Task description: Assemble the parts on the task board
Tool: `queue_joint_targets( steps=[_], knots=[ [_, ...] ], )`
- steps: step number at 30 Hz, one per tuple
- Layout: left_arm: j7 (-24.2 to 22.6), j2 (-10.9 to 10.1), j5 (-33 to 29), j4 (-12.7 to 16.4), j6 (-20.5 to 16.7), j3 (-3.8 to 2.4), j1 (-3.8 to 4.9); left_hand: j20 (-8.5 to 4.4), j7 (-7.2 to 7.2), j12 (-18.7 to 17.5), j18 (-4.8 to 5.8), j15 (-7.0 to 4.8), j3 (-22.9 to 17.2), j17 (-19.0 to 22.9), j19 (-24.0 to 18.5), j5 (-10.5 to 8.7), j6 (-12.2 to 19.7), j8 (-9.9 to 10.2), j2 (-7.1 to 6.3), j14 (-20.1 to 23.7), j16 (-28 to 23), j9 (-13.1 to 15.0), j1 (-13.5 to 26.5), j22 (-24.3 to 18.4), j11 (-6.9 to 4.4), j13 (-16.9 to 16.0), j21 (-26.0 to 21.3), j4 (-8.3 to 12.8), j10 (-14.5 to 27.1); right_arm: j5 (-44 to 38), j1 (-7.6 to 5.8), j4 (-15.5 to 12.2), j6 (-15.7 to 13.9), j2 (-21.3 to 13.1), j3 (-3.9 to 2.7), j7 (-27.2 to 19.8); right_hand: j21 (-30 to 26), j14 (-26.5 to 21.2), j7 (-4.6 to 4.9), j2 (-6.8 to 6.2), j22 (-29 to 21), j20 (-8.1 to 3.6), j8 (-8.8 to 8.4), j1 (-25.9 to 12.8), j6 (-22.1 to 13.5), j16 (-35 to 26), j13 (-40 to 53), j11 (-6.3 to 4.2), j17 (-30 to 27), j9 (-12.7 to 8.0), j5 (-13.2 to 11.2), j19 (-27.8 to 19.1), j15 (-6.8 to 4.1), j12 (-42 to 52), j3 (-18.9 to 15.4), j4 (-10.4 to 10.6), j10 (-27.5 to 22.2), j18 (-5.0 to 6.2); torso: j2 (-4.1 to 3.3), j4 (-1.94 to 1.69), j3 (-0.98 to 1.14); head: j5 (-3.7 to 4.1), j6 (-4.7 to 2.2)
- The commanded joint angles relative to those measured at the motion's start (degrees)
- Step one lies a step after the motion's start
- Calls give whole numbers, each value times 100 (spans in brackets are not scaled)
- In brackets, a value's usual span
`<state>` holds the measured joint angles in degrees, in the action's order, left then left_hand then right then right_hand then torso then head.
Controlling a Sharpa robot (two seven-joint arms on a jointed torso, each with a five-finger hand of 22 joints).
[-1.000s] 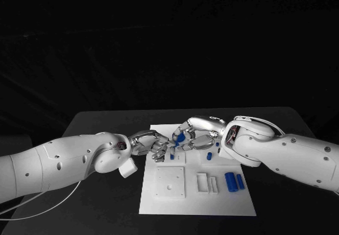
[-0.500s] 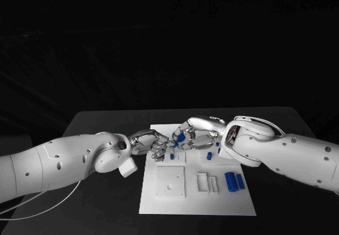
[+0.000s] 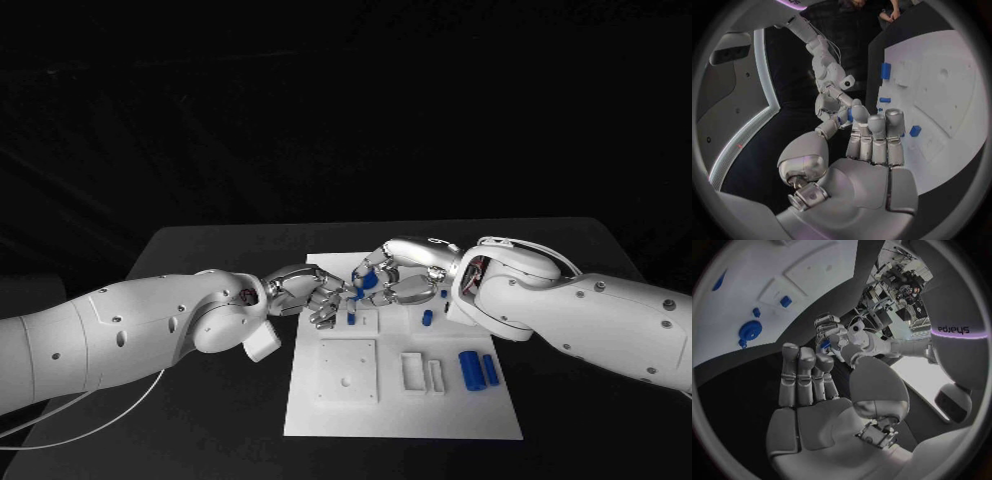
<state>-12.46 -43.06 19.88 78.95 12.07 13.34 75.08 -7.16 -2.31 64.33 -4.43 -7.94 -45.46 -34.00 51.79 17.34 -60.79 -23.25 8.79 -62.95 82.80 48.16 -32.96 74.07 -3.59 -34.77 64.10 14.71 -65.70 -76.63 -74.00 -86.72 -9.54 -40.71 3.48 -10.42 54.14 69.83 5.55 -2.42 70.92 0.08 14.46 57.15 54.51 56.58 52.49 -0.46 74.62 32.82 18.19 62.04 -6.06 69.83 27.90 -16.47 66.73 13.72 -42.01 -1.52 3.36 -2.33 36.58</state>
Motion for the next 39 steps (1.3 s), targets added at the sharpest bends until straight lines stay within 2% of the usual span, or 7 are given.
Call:
queue_joint_targets(
  steps=[1, 11, 34, 39],
  knots=[
    [-87, -1, -129, -19, -216, -13, 12, -703, 15, 16, 85, -194, -258, 8, -30, -18, -28, -5, 41, 177, 31, 15, 5, 9, -44, 6, 13, 184, 34, 19, 21, -60, 76, 16, 14, -96, 33, 2, -38, -8, 8, -52, 29, -64, 580, 41, 12, -73, 9, 10, 12, 12, -45, 30, 23, 2, -19, 128, 0, -5, 0, 4, 3],
    [-91, -10, -158, -30, -322, -13, 12, -706, 15, 18, 85, -194, -260, 10, -29, -40, -28, -3, 45, 178, 34, 35, 12, 11, -44, 7, 13, 182, 34, 19, 39, -94, 88, 13, 29, -95, 51, 18, -55, -39, 19, -69, 52, -100, 609, 59, 24, -89, 13, 30, 61, 30, -59, 39, 3, -7, 3, 128, 0, 5, 2, 1, 9],
    [-41, -9, -158, -30, -375, -13, 13, -711, 19, 23, 84, -195, -269, 12, -23, -56, -35, -3, 47, 177, 40, 61, 9, 16, -47, 8, 17, 185, 28, 19, 52, -93, 92, 40, 36, -87, 62, 27, -64, -47, 25, -81, 65, -121, 623, 72, 33, -98, 17, 42, 77, 43, -68, 44, -15, -7, 16, 128, 0, 1, 1, 12, 22],
    [-30, -4, -119, -15, -372, -13, 13, -717, 22, 27, 81, -198, -283, 14, -19, -65, -42, -2, 35, 175, 45, 81, -8, 20, -50, 10, 20, 188, 22, 19, 57, -60, -1, 65, 42, -59, 63, 27, -65, -46, 26, -83, 65, -120, 623, 72, 34, -99, 17, 43, 78, 43, -69, 44, -15, -9, 16, 128, 0, -3, -3, 19, 15]
  ],
)
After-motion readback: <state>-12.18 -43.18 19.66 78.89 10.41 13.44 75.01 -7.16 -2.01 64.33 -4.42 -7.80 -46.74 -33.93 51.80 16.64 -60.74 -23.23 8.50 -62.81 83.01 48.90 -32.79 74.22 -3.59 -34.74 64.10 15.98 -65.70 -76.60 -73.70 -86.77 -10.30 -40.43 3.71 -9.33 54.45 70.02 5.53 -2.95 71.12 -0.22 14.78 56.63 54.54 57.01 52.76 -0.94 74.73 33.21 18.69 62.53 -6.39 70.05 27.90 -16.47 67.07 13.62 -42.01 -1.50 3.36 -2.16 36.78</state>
